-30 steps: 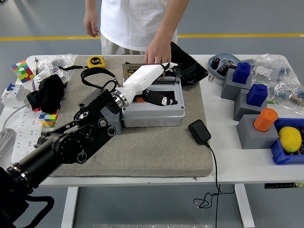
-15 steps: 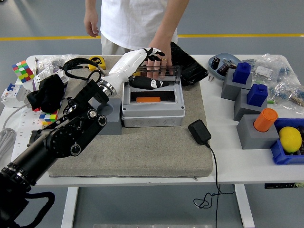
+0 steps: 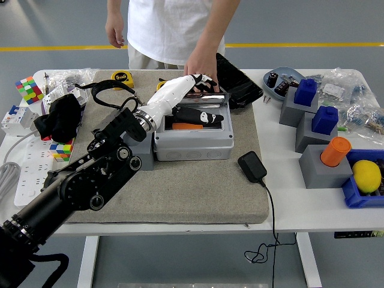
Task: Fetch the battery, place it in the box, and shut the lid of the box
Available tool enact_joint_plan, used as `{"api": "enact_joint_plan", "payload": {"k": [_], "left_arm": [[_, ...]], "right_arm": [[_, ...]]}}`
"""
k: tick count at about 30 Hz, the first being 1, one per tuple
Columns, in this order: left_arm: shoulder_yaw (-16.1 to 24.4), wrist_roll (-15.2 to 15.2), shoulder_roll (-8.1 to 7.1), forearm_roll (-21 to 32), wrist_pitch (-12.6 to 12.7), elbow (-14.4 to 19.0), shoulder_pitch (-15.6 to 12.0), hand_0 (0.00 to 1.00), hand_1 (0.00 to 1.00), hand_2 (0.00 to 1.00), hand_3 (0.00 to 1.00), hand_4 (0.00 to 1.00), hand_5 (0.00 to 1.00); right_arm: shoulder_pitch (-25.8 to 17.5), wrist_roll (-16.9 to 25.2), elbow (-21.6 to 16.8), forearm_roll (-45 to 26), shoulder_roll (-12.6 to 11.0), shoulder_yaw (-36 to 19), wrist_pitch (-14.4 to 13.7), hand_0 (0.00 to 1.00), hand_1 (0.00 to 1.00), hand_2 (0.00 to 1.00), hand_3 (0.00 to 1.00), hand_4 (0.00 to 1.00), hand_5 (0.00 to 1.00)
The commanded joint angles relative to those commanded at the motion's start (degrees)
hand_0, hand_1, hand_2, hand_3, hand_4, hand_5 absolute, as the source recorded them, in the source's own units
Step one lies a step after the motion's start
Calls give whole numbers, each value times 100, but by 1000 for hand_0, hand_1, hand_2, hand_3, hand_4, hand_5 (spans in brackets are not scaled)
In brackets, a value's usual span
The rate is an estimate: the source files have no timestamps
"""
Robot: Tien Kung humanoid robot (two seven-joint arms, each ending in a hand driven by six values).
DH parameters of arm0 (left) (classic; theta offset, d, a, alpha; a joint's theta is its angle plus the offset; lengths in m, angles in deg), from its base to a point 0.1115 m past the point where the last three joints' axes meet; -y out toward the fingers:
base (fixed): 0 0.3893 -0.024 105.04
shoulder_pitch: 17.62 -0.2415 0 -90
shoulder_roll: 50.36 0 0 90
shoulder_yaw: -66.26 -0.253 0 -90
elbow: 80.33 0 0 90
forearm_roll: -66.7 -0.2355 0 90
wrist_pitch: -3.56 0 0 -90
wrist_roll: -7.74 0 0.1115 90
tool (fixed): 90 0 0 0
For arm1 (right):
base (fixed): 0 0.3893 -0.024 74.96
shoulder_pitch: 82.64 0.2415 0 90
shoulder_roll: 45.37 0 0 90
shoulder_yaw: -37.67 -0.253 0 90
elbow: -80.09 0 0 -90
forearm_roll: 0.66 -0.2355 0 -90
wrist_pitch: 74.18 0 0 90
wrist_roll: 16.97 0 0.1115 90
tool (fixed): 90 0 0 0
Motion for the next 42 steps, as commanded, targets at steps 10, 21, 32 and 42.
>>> {"api": "enact_joint_plan", "payload": {"k": [10,21,32,42], "left_arm": [[-280,691,-422,311,-464,469,-231,493,680,661,747,998,481],[-200,719,-682,841,-587,1362,-520,470,661,654,744,998,485],[802,-340,-634,1740,98,1856,-1163,478,651,649,738,998,479],[2247,-1284,-485,3022,536,2113,-2033,478,653,643,721,998,480]], "right_arm": [[14,39,0,-88,-7,32,-8,650,646,673,586,998,562],[-1,34,0,-56,-1,-1,-7,648,647,673,586,998,562],[6,31,0,-46,6,-10,-6,649,647,673,585,998,562],[9,31,0,-20,-11,-38,-12,649,647,673,585,998,562]]}}
